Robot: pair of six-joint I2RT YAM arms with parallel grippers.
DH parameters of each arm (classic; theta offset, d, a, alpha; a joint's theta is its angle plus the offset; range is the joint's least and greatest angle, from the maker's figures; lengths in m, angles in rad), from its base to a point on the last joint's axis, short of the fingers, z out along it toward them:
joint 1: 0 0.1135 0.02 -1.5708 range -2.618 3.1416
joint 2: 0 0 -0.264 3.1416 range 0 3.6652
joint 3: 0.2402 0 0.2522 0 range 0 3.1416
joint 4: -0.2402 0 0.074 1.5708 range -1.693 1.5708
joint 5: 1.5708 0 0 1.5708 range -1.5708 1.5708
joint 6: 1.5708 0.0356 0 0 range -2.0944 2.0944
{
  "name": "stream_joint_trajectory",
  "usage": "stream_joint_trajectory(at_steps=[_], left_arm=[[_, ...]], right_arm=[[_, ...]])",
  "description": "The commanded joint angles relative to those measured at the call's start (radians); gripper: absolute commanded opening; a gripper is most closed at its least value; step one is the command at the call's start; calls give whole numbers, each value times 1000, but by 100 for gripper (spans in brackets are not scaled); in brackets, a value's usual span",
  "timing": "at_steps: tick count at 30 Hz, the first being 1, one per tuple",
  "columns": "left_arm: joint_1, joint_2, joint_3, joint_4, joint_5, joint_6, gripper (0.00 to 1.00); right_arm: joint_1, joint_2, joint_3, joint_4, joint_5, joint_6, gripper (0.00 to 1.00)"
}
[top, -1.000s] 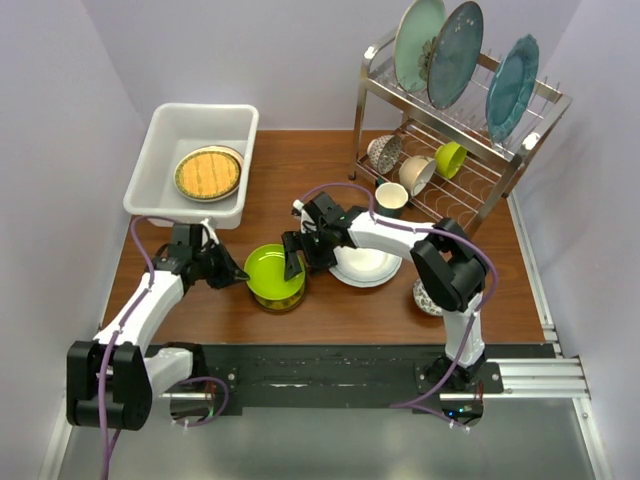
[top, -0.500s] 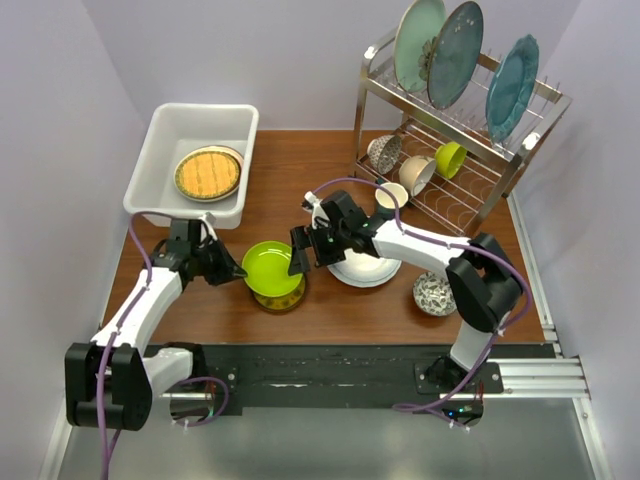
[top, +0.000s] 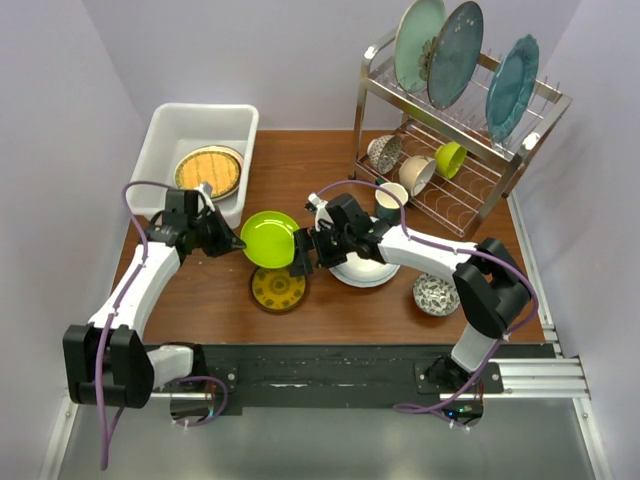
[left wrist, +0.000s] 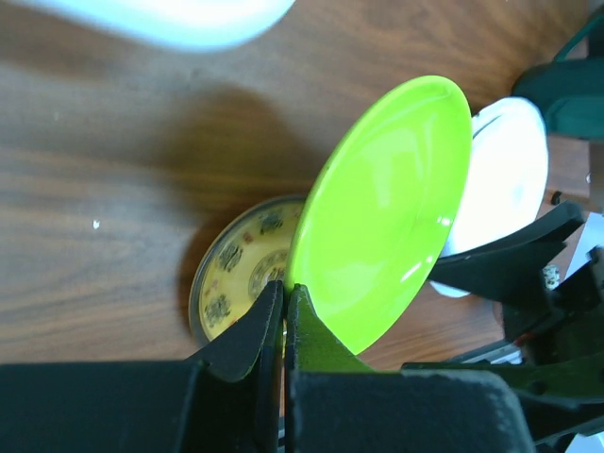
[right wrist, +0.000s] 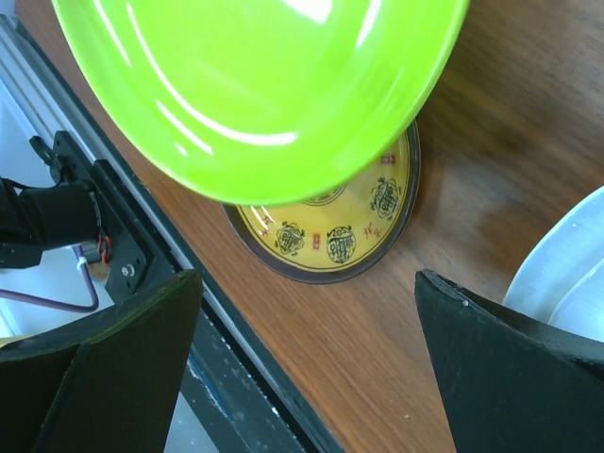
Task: Place the plates into the plastic bin on the countertop
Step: Pick up the plate at the center of the board, then place the plate in the plastic bin.
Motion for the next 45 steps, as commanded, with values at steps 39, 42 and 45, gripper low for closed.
stream_joint_trajectory(at_steps=[39, 42, 45], left_arm=[[326, 384, 529, 35, 104, 82, 0], [341, 406, 542, 41, 107, 79, 0], [353, 424, 554, 49, 116, 70, 0]], right_arm=[[-3, -6, -20, 70, -81, 8, 98], [-2, -5, -20, 72, -79, 10, 98], [-3, 0, -21, 70, -83, 10, 98]])
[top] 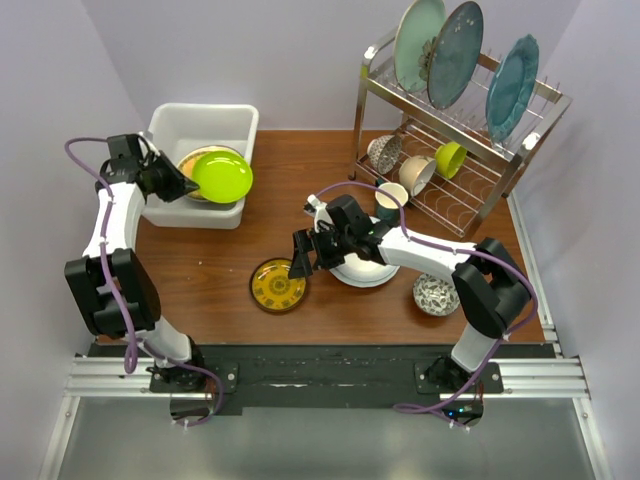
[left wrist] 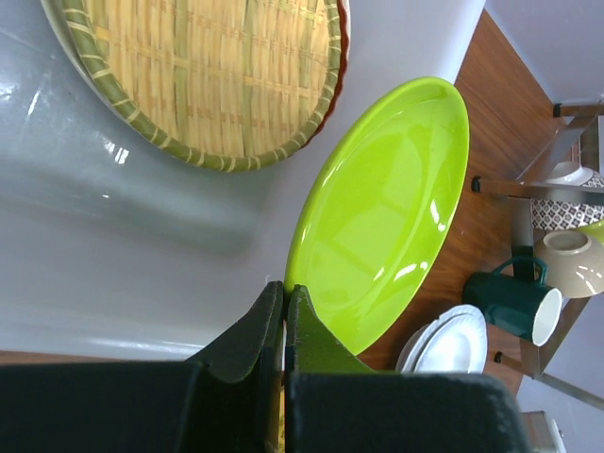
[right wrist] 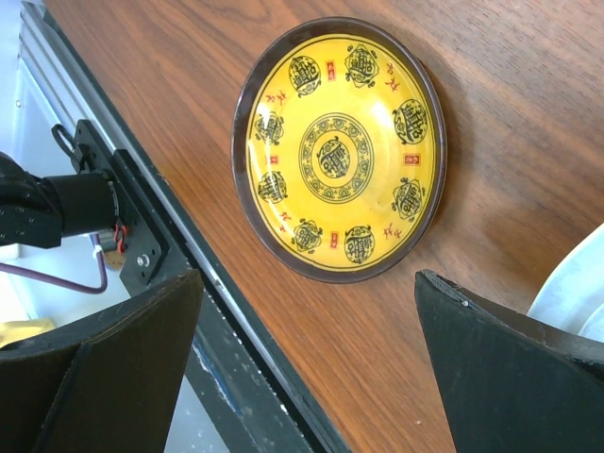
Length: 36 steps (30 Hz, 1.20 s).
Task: Place the plates into the plastic bin on the countertop
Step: Place the plate in the plastic bin.
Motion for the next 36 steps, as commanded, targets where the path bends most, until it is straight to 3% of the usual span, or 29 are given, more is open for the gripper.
stream_joint_trajectory(at_steps=[1, 10, 36], left_arm=[[23, 20, 60, 60, 57, 1, 0], [51, 80, 125, 74, 47, -25, 0], [80, 233, 119, 167, -19, -108, 0]], right_arm=[[-3, 0, -5, 33, -31, 3, 98], [-3, 9, -11, 34, -34, 3, 98], [-2, 24, -23, 4, -37, 5, 99]])
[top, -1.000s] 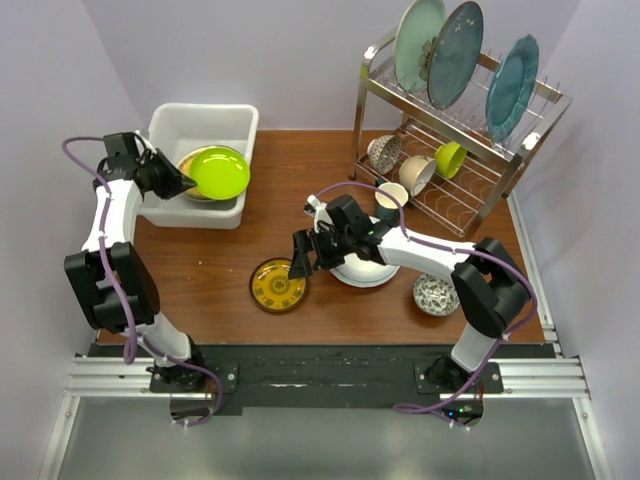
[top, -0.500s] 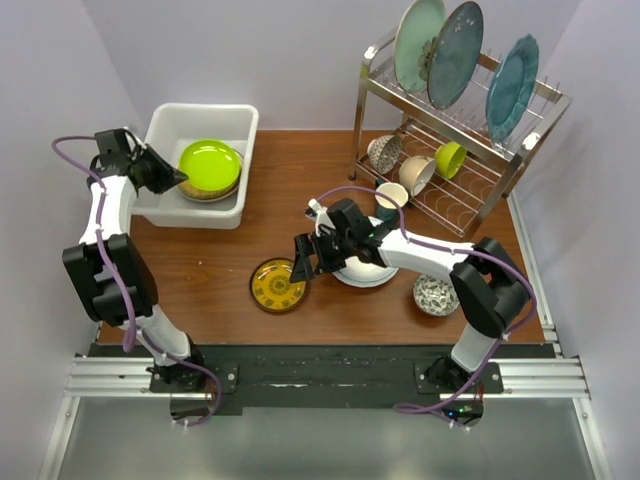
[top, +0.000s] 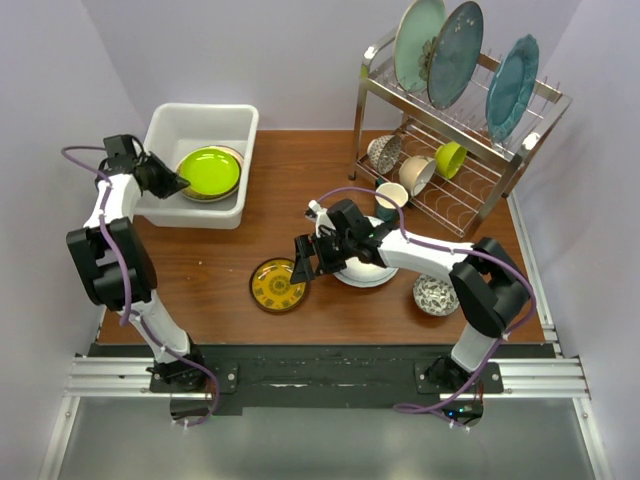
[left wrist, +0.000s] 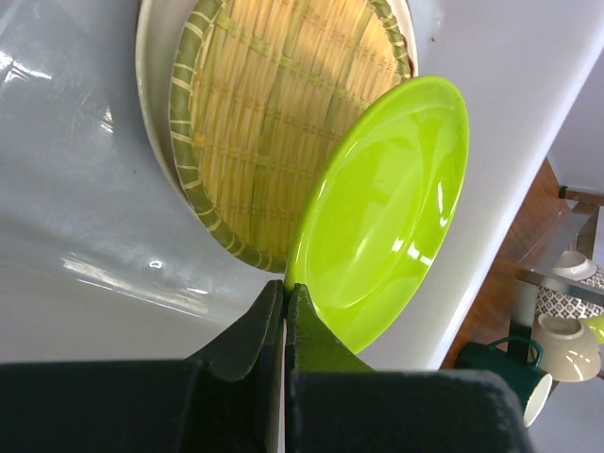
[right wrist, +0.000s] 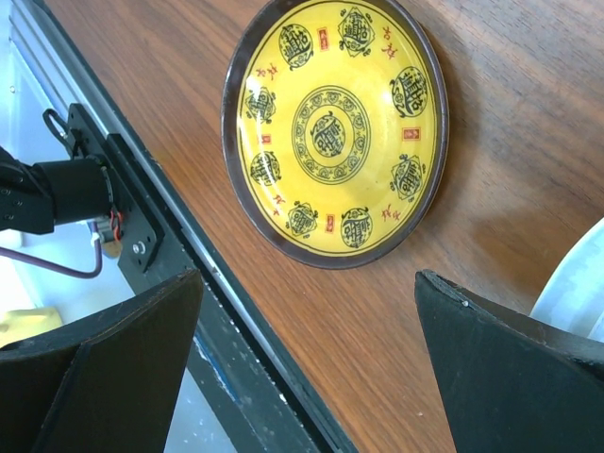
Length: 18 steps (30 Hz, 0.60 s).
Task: Place the plates into the plastic bin on the countertop
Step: Place the plate in the plastic bin.
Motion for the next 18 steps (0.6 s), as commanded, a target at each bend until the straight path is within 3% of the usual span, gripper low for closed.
stream_joint_trajectory(at_steps=[1, 13, 18], left_arm=[[11, 14, 30, 56, -7, -14, 0], [9, 50, 32, 64, -15, -4, 0], [11, 47, 30, 58, -45, 9, 5]], right_arm=[[-2, 18, 10, -3, -15, -3, 99], [-2, 27, 23, -17, -10, -6, 99], [-2, 29, 23, -22, -9, -9, 99]])
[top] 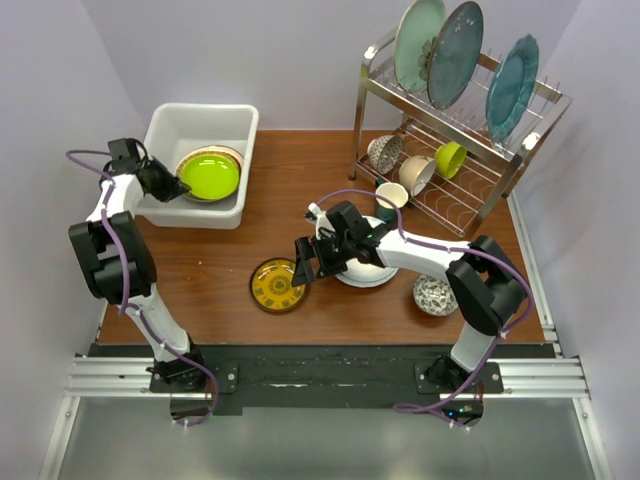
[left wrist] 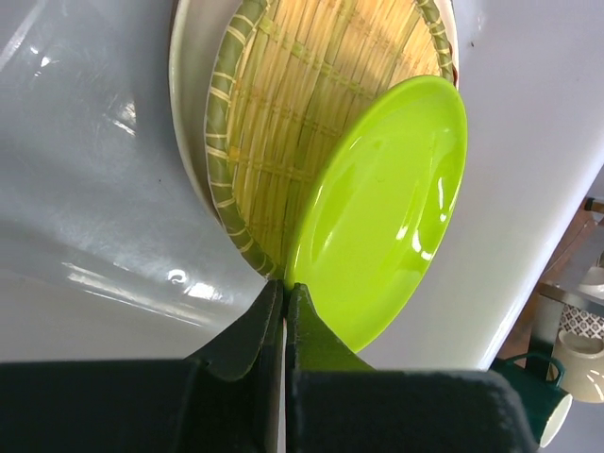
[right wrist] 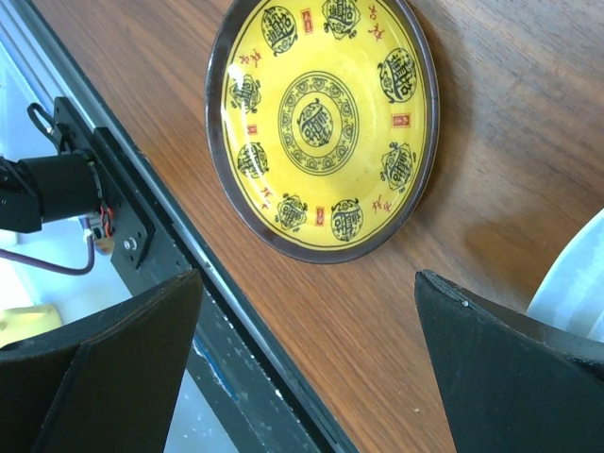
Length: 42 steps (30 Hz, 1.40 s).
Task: Place the plates into the plastic bin on the countertop
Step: Place the plate in the plastic bin.
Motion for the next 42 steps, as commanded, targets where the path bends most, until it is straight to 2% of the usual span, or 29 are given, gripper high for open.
stream_joint_trajectory(at_steps=[1, 8, 11, 12, 15, 22, 30, 42], left_arm=[[9, -11, 29, 44, -22, 8, 7], [11, -16, 22, 94, 2, -10, 32], [11, -22, 29, 101, 11, -7, 47], [9, -30, 27, 101, 10, -4, 57], [9, -68, 22, 114, 16, 6, 70], [9, -239, -65, 157, 82, -6, 70], [6, -442, -276, 183, 140, -4, 70], [-57, -686, -487, 92, 172, 48, 69]], right_arm=[[-2, 11, 23, -7, -10, -9, 99], [-2, 17, 29, -18, -6, -13, 99], [-2, 17, 30, -21, -3, -13, 99], [-2, 17, 30, -22, 0, -13, 99], [-2, 26, 35, -28, 6, -12, 99], [-3, 78, 59, -38, 16, -13, 96], [-2, 122, 89, -51, 26, -12, 90], [0, 153, 122, -62, 40, 17, 77]])
